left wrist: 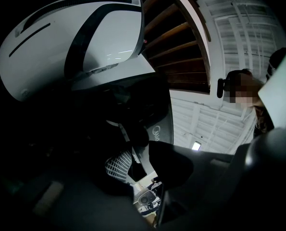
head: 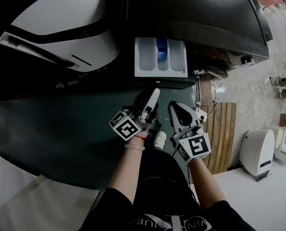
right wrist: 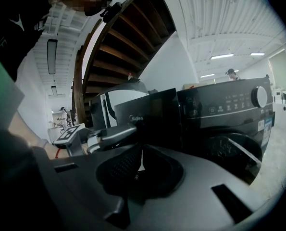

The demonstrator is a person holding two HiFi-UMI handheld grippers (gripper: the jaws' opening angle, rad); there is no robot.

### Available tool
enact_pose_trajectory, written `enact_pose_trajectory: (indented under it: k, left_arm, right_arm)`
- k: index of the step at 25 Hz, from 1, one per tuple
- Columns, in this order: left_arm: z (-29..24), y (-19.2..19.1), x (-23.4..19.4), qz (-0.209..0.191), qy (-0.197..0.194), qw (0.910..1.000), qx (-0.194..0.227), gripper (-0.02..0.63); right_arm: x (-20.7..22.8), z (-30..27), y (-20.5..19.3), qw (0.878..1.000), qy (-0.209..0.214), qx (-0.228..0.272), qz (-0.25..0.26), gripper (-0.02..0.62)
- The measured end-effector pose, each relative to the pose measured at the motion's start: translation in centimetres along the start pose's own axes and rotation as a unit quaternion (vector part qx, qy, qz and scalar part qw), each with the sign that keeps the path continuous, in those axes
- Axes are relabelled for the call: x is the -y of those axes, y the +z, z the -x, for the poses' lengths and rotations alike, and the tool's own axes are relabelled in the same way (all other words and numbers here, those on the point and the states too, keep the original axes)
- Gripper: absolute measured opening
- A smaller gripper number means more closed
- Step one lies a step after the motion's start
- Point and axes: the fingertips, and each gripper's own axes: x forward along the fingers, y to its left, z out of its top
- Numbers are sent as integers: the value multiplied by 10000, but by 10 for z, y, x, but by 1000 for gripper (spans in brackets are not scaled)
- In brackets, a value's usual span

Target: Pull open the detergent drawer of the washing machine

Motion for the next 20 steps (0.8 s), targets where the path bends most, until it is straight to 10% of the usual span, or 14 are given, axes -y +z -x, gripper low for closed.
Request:
enact_pose_trajectory:
  k: [20]
  left_arm:
    - [19,-11,10,-56,-4,10000,-13,117]
  right_arm:
    - [-10,15,-9,10000,37,-15,-79,18]
